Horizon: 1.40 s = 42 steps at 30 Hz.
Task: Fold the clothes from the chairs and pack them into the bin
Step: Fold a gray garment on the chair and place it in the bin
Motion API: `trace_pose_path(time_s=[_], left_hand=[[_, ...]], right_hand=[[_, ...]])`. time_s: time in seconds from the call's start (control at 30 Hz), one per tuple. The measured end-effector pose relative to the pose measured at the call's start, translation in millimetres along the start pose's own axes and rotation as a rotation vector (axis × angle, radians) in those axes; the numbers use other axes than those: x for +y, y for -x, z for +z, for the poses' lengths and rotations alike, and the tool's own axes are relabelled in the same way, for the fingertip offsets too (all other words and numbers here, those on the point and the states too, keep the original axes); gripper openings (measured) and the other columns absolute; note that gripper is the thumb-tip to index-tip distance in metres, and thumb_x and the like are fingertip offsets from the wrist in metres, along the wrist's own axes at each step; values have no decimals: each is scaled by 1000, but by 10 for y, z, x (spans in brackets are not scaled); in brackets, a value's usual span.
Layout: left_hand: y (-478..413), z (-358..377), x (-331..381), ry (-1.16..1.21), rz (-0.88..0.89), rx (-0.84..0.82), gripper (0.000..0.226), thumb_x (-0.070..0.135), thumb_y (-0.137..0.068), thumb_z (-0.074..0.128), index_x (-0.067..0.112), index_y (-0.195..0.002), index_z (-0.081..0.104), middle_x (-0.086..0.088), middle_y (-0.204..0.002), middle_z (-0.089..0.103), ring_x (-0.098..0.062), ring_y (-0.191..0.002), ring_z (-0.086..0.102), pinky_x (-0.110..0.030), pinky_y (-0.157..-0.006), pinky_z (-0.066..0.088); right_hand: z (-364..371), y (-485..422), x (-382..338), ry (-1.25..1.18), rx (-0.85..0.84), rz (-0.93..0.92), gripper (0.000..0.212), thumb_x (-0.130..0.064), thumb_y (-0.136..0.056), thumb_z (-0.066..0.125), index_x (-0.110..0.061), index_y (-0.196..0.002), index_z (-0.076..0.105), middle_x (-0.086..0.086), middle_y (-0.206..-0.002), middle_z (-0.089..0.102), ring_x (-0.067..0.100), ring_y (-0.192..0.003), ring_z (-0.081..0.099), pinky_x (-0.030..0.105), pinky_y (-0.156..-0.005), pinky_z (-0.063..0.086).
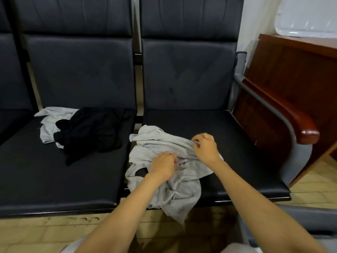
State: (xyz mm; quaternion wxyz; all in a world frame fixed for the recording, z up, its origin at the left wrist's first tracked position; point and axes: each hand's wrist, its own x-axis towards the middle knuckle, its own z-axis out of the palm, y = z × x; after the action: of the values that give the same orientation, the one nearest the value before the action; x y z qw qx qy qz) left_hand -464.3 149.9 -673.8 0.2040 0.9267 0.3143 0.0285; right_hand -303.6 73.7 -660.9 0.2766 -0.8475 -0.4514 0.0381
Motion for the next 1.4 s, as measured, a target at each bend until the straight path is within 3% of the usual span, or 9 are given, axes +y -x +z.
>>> trace_pose_path(time_s=[0.17, 0.33, 0.57, 0.8, 0.97, 1.07, 1.17, 1.27, 1.4], left_hand=[[119, -327, 53, 714, 10, -422, 18, 21, -91, 64, 14, -107, 68, -7, -104, 72, -13, -89, 68, -24, -83, 55], [47, -300, -431, 185, -316, 204, 36, 15, -89, 60, 11, -124, 50, -13, -127, 47, -29, -111, 52, -37, -92, 47], [2, -179, -486, 180, -439, 163, 89, 49, -85, 64, 11, -149, 15, -17, -148, 23, -35, -134, 27, -45, -105, 32], [-34, -160, -435, 156, -388, 158, 43, 44, -87, 64, 16, -119, 57, -8, -117, 59, -28, -115, 50, -37, -92, 37], [-13, -292, -304, 1019, -419, 345, 31, 31, -91, 63, 14, -69, 50, -1, -75, 57, -19, -77, 55, -25, -60, 41], [17, -475, -215, 1578, -465, 461, 11, 17, -88, 63, 13, -78, 59, -4, -85, 64, -19, -81, 61, -30, -70, 49], [40, -641, -255, 1718, -312, 479, 24, 20, -88, 64, 15, -68, 51, 0, -71, 58, -15, -71, 58, -30, -67, 49], [25, -630, -222, 1236, -337, 311, 24, 38, -89, 63, 14, -94, 64, 2, -86, 64, -14, -84, 61, -26, -68, 46], [4, -242, -222, 714, -318, -32, 70, 25, -83, 73, 13, -143, 39, -8, -140, 45, -21, -122, 49, -31, -97, 44]], right_hand=[[71, -163, -217, 27, -265, -10, 38, -33, -91, 60, -16, -125, 55, 10, -123, 54, 27, -118, 48, 43, -98, 43], [137, -140, -145, 50, -213, 90, 16, -18, -97, 48, -13, -98, 63, 12, -102, 65, 29, -92, 59, 38, -75, 48], [-298, -142, -179, -529, 464, 221, 12, -17, -103, 35, -12, -100, 46, -2, -75, 50, 13, -66, 48, 25, -58, 41], [-395, -245, 130, -507, 274, 432, 31, -15, -100, 41, -6, -130, 37, 12, -116, 52, 20, -92, 53, 28, -71, 41], [-273, -85, 426, -61, -182, 284, 32, -40, -88, 63, -16, -106, 55, 1, -97, 57, 22, -100, 54, 36, -83, 47], [-282, -19, 456, -174, 23, 281, 13, -22, -96, 52, -10, -96, 57, 5, -82, 59, 27, -85, 60, 37, -70, 47], [-416, -52, 335, -592, 343, 288, 15, -20, -101, 43, -11, -103, 55, 4, -93, 58, 18, -86, 56, 30, -74, 44], [-492, -129, 283, -497, 268, 299, 15, -21, -100, 44, -10, -101, 55, 5, -94, 60, 20, -87, 57, 32, -75, 46], [-386, -117, 424, -7, -55, 378, 21, -12, -94, 49, -11, -114, 56, 16, -115, 59, 31, -100, 58, 40, -81, 50]])
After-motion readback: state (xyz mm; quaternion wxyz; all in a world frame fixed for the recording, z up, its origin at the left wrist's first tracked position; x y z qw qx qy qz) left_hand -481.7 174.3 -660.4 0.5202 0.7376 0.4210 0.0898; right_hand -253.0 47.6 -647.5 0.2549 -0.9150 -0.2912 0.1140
